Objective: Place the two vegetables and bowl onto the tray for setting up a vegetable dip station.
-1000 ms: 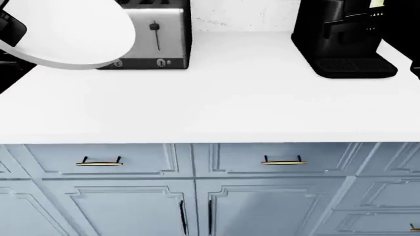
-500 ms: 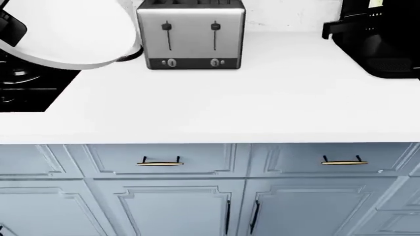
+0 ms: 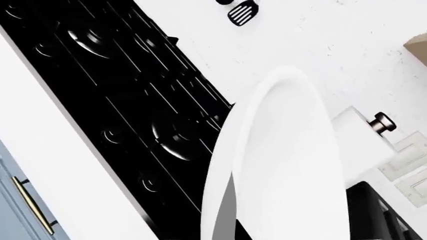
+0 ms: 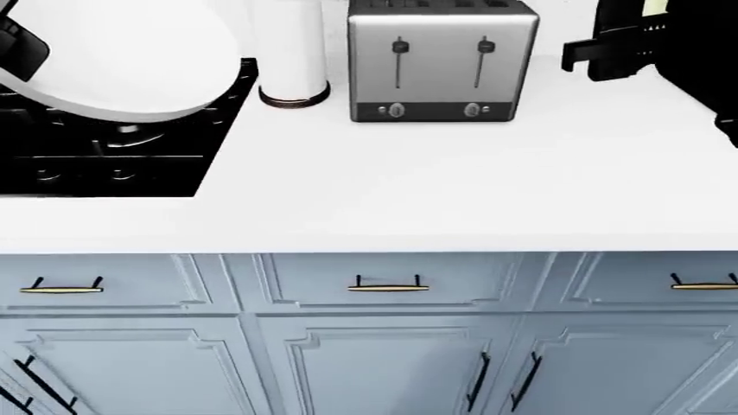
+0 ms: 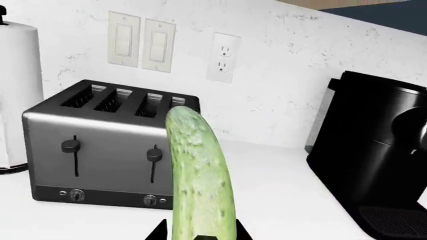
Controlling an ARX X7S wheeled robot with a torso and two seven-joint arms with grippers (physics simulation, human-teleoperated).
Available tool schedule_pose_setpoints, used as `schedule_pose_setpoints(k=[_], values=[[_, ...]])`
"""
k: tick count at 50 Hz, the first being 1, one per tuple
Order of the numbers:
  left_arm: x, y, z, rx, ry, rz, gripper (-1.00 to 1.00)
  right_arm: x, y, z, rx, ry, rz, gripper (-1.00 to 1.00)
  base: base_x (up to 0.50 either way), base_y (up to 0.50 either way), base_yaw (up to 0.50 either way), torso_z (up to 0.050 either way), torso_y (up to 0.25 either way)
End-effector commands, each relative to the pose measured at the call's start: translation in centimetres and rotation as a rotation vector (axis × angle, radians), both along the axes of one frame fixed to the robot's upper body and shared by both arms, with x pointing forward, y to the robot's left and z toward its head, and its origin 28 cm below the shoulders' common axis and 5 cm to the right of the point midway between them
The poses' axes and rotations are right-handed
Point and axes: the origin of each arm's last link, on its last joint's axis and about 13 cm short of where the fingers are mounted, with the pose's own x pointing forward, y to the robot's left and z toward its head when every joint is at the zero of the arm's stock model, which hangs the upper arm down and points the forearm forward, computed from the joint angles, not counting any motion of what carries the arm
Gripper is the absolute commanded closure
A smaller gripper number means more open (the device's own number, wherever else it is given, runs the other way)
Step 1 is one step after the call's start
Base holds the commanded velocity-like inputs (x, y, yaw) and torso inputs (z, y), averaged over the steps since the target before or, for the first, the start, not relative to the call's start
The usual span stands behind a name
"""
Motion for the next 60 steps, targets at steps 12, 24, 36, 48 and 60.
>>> schedule_pose_setpoints(k=[12, 24, 36, 48, 60], values=[[-0.16, -0.24, 0.38, 0.008, -0.031, -0.011, 1.0, -0.07, -0.16, 0.09, -0.003, -0.008, -0.003, 1.0, 0.0, 0.5, 0.0, 0.0, 0.001], [-0.15, -0.26, 0.33, 0.006, -0.025, -0.014, 1.0, -0.17, -0.1, 0.21, -0.017, -0.004, -0.004, 1.0, 0.0, 0.5, 0.0, 0.002, 0.001], [-0.06, -0.27, 0.29, 0.007, -0.029, -0.016, 1.0, -0.01, -0.2, 0.05, -0.013, -0.004, -0.009, 1.0, 0.0, 0.5, 0.0, 0.0, 0.0], [-0.11, -0.36, 0.31, 0.008, -0.028, -0.022, 1.0, -0.08, -0.05, 0.12, -0.014, -0.003, -0.004, 1.0, 0.0, 0.5, 0.0, 0.0, 0.001], [-0.13, -0.38, 0.3, 0.007, -0.028, -0.023, 1.0, -0.02, -0.06, 0.05, -0.017, -0.004, -0.001, 1.0, 0.0, 0.5, 0.0, 0.0, 0.001]])
